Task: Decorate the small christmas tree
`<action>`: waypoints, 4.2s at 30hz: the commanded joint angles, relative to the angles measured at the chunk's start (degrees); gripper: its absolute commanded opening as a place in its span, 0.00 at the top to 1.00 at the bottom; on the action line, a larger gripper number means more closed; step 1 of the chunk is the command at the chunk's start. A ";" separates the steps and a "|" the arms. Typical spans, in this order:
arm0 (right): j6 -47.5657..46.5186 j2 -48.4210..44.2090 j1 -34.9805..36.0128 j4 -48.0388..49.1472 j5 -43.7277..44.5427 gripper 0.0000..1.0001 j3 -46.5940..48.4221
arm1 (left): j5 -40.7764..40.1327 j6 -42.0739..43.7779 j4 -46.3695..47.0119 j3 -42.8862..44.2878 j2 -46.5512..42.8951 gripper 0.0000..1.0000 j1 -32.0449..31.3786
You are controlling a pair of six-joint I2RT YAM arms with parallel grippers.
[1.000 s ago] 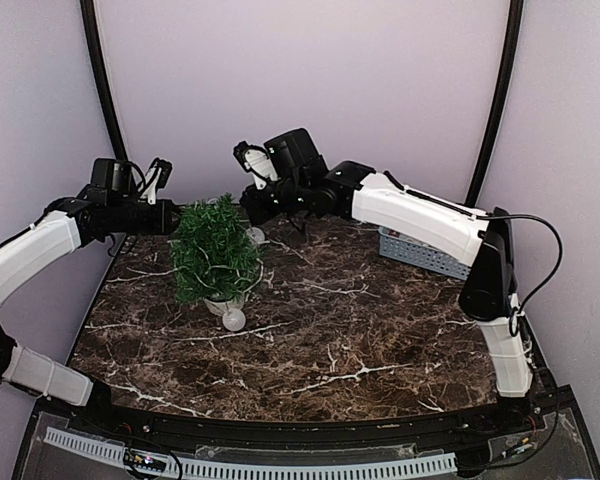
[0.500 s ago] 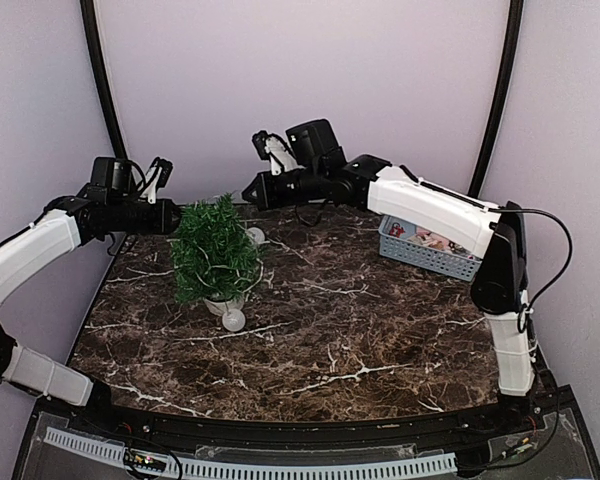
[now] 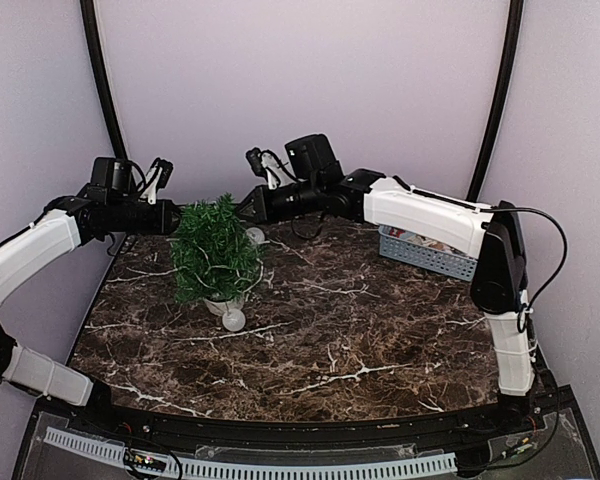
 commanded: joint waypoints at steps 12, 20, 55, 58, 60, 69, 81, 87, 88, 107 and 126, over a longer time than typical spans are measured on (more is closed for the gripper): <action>2.08 1.90 0.23 5.93 -1.11 1.00 -3.43 | 0.19 0.61 0.24 0.23 -2.00 0.92 0.27; 1.01 1.03 0.00 6.36 -1.31 1.00 -3.96 | -1.77 -0.12 2.26 -0.88 -5.76 0.81 0.27; 1.39 -28.03 3.22 28.51 10.37 0.22 -51.47 | -1.46 -28.86 3.63 -34.95 -39.80 0.13 0.44; 3.62 -26.65 4.36 31.50 11.37 0.23 -52.54 | 0.61 -31.81 6.79 -39.40 -39.35 0.13 0.19; 4.68 -25.25 4.95 33.03 11.35 0.24 -52.06 | 1.54 -32.93 8.23 -40.85 -38.12 0.14 -0.32; 7.12 -19.84 7.09 33.70 15.07 0.36 -49.45 | 5.32 -31.85 14.02 -42.29 -32.27 0.18 -1.69; 10.43 -13.98 8.20 37.32 13.60 0.50 -46.00 | 7.81 -31.02 17.90 -42.70 -26.82 0.52 -2.74; 11.01 -12.65 8.21 38.13 14.00 0.57 -44.39 | 8.54 -28.40 17.19 -41.62 -24.97 0.73 -3.18; 11.17 -12.35 8.15 38.14 14.11 0.59 -44.06 | 8.55 -28.13 16.86 -41.33 -24.45 0.76 -3.26; 11.11 -19.89 6.45 31.10 21.23 1.00 -47.45 | 3.65 -25.16 25.07 -36.74 -15.68 1.00 -13.16; 5.55 -36.06 -4.58 21.18 18.67 1.00 -61.09 | -12.10 -31.18 39.71 -26.91 2.89 1.00 -35.88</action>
